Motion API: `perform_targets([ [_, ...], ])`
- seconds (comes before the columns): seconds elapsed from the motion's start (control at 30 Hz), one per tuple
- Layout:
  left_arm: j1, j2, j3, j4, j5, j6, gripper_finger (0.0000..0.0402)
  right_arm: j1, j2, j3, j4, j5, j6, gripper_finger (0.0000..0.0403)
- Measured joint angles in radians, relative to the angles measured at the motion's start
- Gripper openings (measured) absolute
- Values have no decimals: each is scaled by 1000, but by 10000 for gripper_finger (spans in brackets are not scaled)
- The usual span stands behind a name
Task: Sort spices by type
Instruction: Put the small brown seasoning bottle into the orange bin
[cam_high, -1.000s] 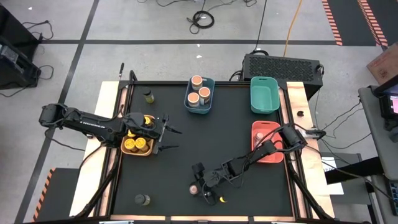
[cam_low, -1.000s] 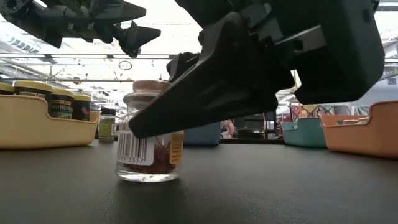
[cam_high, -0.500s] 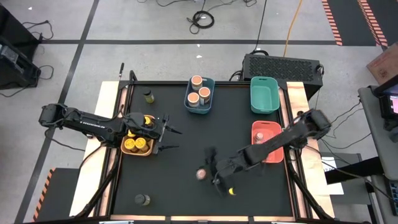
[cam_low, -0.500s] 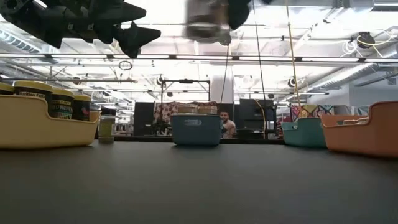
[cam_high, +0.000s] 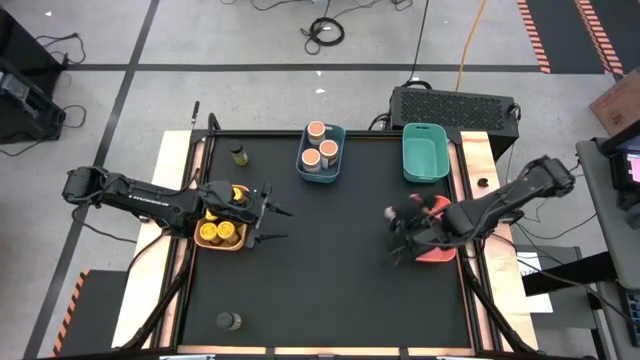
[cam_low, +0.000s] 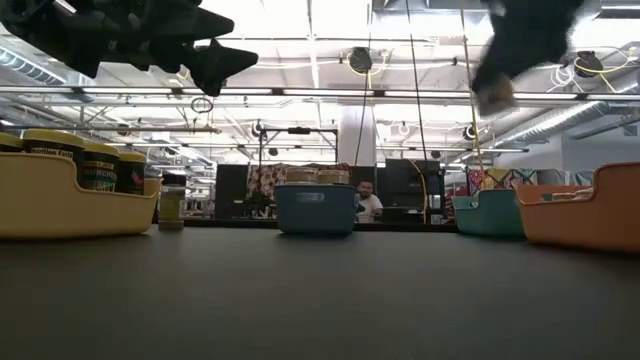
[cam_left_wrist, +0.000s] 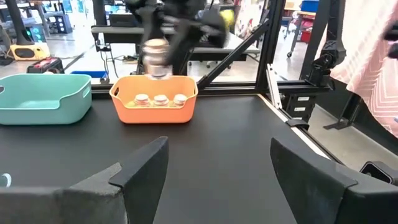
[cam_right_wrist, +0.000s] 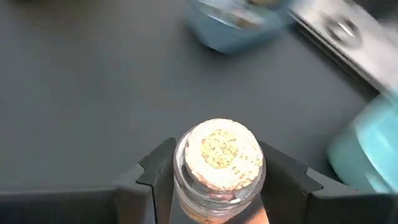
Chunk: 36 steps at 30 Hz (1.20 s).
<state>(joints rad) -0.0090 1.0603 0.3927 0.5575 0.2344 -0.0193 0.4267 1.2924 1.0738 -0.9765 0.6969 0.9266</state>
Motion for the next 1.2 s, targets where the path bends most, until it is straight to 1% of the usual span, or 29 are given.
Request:
perform_targets([
  [0.1, 0, 0, 0, -4, 0, 0, 280, -1, -61, -90, -117, 22, 265, 173],
  [0.17, 0, 0, 0, -13, 0, 0, 280, -1, -96, -145, -167, 2, 398, 173],
  [0.3, 0, 0, 0, -19, 0, 0, 280, -1, -131, -224, -240, -66, 577, 173],
  [0.43, 0, 0, 1, -17, 0, 0, 280, -1, -135, -272, -334, -128, 691, 173],
  [0.7, 0, 0, 1, -19, 0, -1, 280, -1, -125, -285, -446, -127, 790, 173],
  [0.87, 0, 0, 1, -28, 0, -2, 280, -1, -93, -337, -425, -128, 844, 173],
  [1.2, 0, 0, 1, -51, 0, -4, 280, -2, 44, -334, -431, -120, 865, 174],
])
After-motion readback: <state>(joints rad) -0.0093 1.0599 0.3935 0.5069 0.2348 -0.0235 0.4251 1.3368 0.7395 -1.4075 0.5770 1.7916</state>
